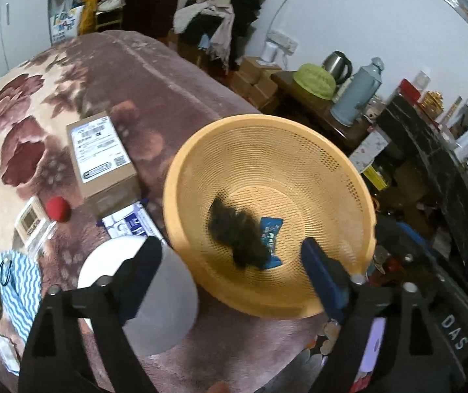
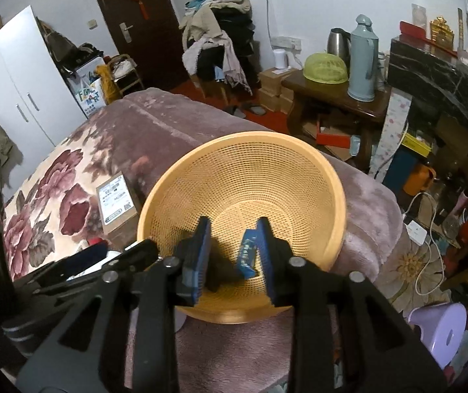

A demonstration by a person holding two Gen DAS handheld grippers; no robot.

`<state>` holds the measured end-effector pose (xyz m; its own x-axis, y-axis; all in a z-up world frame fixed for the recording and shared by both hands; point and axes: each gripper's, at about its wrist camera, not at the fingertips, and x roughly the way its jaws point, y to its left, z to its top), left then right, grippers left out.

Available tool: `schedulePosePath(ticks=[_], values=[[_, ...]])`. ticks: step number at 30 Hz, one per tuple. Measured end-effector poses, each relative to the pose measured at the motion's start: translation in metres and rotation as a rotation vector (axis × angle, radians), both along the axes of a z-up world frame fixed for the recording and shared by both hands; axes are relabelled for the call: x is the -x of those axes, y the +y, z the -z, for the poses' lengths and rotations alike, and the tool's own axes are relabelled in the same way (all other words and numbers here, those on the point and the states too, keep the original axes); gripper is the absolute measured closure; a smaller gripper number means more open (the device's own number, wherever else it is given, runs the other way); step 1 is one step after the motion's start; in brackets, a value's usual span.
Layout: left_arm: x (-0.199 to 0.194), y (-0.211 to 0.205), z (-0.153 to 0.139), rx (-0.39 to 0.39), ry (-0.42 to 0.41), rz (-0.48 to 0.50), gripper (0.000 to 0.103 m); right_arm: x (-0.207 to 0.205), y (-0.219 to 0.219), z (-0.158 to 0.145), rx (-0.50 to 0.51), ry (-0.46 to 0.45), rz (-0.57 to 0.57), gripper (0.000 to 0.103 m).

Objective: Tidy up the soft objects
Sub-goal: 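Open both tools to drop the scrunchie and packet into the basket, then withdraw both open tools from the basket back over the blanket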

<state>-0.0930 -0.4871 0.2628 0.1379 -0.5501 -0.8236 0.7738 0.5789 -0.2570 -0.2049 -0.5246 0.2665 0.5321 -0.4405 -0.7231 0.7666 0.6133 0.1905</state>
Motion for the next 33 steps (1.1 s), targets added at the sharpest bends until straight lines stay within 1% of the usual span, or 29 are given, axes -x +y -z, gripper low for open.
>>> schedulePosePath(ticks=[1, 3, 4, 5, 6, 7, 8, 16, 23, 33], values=[[-0.001, 0.001, 0.0, -0.004, -0.008, -0.007, 0.005, 0.001, -0.001, 0.0, 0.001, 0.002, 0.004, 0.061], [-0.003, 0.004, 0.0, -0.001, -0.021, -0.019, 0.003, 0.004, -0.002, 0.0, 0.0, 0.004, 0.019, 0.051], [-0.004, 0.006, -0.001, 0.001, -0.021, -0.025, 0.002, 0.006, -0.003, 0.0, 0.002, 0.012, 0.031, 0.038], [-0.005, 0.007, -0.001, 0.002, -0.021, -0.032, 0.001, 0.008, -0.005, 0.001, 0.002, 0.019, 0.041, 0.022], [-0.006, 0.008, -0.002, 0.005, -0.019, -0.034, 0.001, 0.01, -0.006, 0.001, 0.006, 0.025, 0.059, 0.015], [-0.007, 0.009, -0.002, 0.007, -0.018, -0.031, 0.001, 0.013, -0.007, 0.002, 0.003, 0.024, 0.067, 0.003], [-0.007, 0.009, -0.003, 0.005, -0.024, -0.027, 0.001, 0.014, -0.009, 0.002, -0.002, 0.019, 0.069, 0.0], [-0.005, 0.012, -0.006, -0.016, -0.056, -0.032, 0.001, 0.015, -0.009, 0.007, -0.021, 0.038, 0.068, 0.0], [-0.005, 0.016, -0.006, -0.029, -0.061, -0.031, 0.001, 0.015, -0.006, 0.007, -0.016, 0.059, 0.056, 0.0], [-0.008, 0.027, -0.011, -0.022, -0.067, -0.041, 0.001, 0.015, -0.001, 0.005, -0.014, 0.058, 0.05, 0.0]])
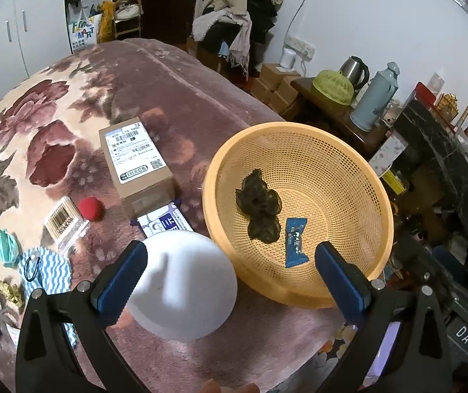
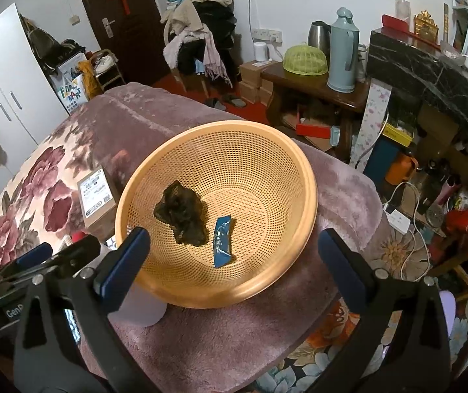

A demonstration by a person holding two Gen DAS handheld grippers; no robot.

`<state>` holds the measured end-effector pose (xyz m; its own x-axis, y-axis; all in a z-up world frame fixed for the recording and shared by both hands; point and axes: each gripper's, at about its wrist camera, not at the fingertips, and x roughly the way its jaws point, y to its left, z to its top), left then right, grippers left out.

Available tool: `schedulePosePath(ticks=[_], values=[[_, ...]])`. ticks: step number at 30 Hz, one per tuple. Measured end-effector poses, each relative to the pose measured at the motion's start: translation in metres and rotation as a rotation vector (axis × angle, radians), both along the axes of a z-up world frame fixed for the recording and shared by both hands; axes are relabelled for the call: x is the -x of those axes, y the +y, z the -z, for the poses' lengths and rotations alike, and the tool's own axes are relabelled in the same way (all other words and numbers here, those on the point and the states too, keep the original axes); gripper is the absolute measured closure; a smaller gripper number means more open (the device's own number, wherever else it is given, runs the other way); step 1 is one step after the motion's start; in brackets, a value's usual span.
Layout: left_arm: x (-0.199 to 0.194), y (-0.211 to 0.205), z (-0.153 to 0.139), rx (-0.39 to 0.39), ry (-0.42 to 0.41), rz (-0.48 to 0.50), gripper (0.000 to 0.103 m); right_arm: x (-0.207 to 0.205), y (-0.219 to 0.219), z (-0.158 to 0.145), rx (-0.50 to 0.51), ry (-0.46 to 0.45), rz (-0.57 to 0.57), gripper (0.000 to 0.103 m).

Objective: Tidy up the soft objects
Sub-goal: 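Withdraw both open tools from the basket back over the blanket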

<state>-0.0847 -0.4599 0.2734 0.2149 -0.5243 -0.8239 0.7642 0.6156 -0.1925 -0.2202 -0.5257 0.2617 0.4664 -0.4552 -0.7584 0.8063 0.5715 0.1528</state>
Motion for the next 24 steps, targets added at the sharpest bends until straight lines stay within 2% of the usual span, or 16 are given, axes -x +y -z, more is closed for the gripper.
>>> schedulePosePath(ticks=[12, 24], values=[[-0.008, 0.028, -0.006, 0.013, -0.004, -0.019, 0.001, -0.013, 0.022, -0.014, 0.027, 0.002, -0.036, 0.0], [-0.036, 0.084, -0.012, 0.033, -0.011, -0.088, 0.001, -0.044, 0.06, -0.022, 0.057, 0.009, -0.113, 0.0]])
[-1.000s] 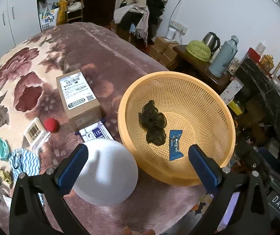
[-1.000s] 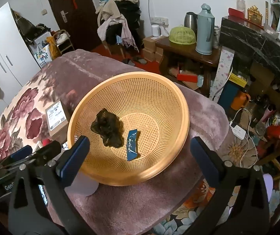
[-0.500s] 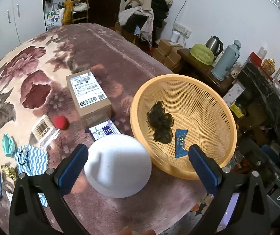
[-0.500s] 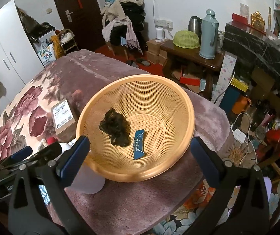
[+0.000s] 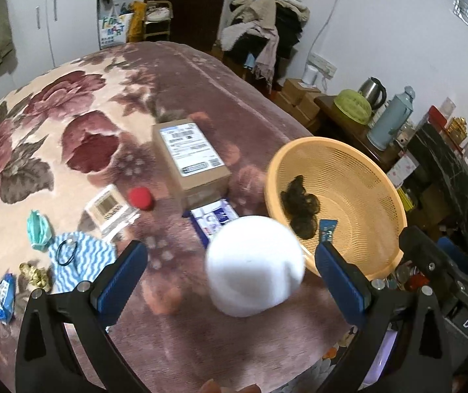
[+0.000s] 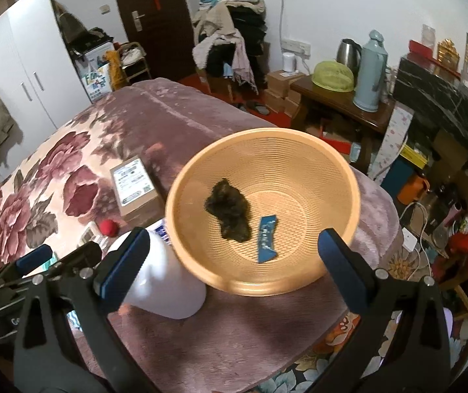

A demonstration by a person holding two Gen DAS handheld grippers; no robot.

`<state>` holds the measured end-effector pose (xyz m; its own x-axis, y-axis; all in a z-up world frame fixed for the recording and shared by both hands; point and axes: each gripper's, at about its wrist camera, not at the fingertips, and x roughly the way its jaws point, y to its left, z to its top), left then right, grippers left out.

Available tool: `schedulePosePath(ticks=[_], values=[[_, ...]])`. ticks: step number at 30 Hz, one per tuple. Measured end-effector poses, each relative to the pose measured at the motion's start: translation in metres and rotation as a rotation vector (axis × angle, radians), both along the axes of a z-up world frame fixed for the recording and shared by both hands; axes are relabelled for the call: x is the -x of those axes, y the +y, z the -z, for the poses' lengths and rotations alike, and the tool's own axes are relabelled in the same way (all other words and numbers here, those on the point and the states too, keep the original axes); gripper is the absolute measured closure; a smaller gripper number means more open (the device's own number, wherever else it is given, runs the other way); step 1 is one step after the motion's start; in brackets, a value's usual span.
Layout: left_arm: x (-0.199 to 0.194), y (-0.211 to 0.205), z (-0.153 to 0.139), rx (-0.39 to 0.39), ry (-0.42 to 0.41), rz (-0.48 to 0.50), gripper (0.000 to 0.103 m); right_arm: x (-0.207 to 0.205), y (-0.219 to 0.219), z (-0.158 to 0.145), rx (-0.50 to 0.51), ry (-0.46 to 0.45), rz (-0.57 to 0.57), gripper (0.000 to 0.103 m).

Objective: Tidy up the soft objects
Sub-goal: 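Withdraw both open tools from the basket back over the blanket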

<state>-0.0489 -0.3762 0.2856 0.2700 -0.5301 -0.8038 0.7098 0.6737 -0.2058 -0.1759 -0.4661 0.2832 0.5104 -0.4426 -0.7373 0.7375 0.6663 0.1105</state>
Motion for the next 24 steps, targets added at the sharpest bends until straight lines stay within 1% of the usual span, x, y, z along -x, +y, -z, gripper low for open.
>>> schedulePosePath(ticks=[14, 24], values=[[-0.029, 0.061, 0.007, 0.003, 0.012, -0.092, 0.001, -0.032, 0.044, -0.001, 0.018, 0.024, -0.099, 0.0], [-0.037, 0.093, 0.018, -0.01, 0.019, -0.126, 0.001, -0.046, 0.074, 0.006, 0.025, 0.054, -0.156, 0.0]])
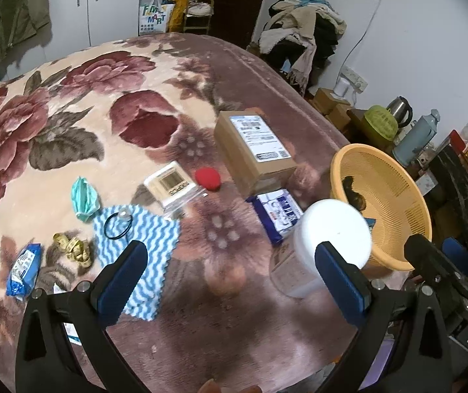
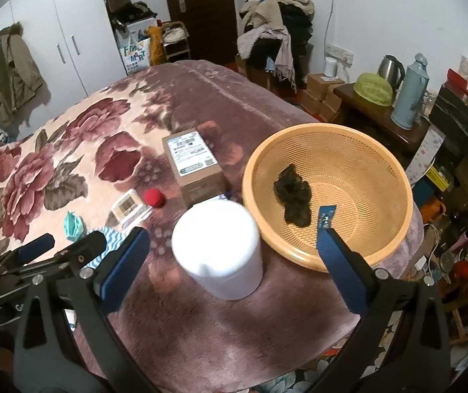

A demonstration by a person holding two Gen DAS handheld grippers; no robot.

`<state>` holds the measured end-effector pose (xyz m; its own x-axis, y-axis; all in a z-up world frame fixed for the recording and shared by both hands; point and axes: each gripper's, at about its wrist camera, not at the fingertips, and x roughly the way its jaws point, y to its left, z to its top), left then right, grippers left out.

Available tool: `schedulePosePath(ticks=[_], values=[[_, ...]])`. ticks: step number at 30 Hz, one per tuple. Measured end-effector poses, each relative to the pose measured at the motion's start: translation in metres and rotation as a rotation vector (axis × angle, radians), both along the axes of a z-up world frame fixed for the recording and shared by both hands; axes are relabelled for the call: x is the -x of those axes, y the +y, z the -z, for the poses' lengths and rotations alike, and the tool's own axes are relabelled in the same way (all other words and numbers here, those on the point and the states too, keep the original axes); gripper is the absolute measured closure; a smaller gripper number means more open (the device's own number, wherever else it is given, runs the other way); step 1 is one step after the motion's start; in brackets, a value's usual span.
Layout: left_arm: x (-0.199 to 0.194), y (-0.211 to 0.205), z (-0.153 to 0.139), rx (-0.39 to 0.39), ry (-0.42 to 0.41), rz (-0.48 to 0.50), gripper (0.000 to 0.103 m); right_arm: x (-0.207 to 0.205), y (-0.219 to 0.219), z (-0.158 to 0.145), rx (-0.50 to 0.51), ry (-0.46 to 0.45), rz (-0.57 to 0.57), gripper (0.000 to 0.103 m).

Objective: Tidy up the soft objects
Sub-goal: 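Withdraw both open tools from the basket back over the blanket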

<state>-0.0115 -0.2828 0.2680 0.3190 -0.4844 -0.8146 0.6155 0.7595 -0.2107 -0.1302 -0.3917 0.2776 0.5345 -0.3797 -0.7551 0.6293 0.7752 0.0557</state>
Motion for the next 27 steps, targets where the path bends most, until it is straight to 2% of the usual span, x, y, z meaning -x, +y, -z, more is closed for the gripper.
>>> schedulePosePath(ticks=[27], values=[[-0.035, 0.099, 0.051, -0.056, 0.054, -0.131, 0.001, -0.04, 0.076, 0.036, -0.031, 0.083, -0.146, 0.0]])
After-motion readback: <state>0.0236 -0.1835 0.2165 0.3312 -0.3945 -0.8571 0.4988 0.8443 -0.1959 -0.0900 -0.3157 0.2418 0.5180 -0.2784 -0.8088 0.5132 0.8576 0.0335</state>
